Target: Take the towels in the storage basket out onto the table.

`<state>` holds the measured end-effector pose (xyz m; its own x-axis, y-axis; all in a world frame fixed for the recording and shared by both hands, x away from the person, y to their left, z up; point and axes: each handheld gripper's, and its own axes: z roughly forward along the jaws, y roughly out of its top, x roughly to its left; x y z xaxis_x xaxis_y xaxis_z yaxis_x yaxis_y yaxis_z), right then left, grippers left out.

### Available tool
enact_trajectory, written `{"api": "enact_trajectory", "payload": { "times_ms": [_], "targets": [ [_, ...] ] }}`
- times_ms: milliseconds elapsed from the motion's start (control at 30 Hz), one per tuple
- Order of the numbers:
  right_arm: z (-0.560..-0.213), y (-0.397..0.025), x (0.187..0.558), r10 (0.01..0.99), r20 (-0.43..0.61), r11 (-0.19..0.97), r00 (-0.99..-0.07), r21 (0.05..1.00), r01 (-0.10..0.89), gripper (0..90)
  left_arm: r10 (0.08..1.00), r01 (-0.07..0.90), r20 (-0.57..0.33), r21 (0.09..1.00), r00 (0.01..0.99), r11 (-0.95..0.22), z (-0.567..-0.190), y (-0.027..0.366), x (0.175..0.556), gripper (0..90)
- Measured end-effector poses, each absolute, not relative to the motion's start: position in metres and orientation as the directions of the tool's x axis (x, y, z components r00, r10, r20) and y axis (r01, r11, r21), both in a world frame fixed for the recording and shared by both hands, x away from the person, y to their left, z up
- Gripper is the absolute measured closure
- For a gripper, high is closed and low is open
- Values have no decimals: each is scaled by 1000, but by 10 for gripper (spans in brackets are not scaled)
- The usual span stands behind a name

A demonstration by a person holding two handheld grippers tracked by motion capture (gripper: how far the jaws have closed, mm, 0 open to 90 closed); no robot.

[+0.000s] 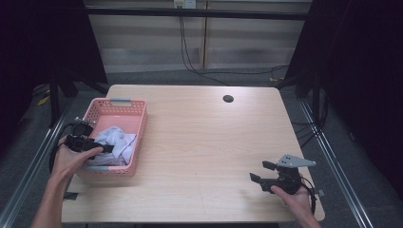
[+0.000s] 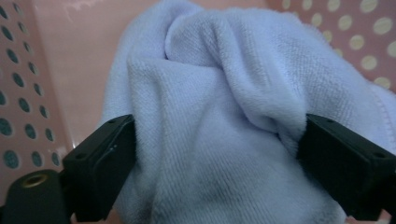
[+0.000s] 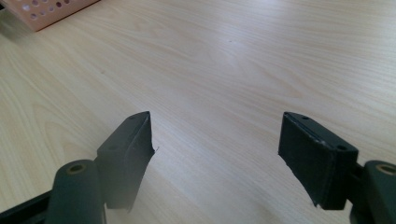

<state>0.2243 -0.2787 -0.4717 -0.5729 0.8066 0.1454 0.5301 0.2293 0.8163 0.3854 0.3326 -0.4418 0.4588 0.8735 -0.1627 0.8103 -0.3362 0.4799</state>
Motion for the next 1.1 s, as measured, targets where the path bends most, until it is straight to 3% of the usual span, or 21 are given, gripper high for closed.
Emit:
{"api": "enact_trajectory", "payload": {
  "times_ms": [100, 267, 833, 1033, 1100],
  "targets": [
    [-472, -278, 224, 803, 141, 241, -580, 812, 532, 252, 884, 847, -190, 426, 428, -319, -444, 334, 394, 78],
    [-471, -279, 224, 803, 134, 248, -580, 811, 530, 251, 892, 867, -148, 346, 427, -357, -450, 326, 406, 0],
    [-472, -276, 224, 786, 135, 268, -604, 805, 529, 252, 896, 894, -98, 173, 432, -412, -463, 302, 426, 6],
    [-471, -278, 223, 788, 133, 270, -601, 804, 530, 252, 894, 885, -76, 205, 441, -419, -457, 297, 420, 202],
    [-471, -278, 223, 786, 129, 273, -604, 804, 528, 252, 904, 885, -78, 253, 421, -391, -454, 304, 417, 319]
  ]
}}
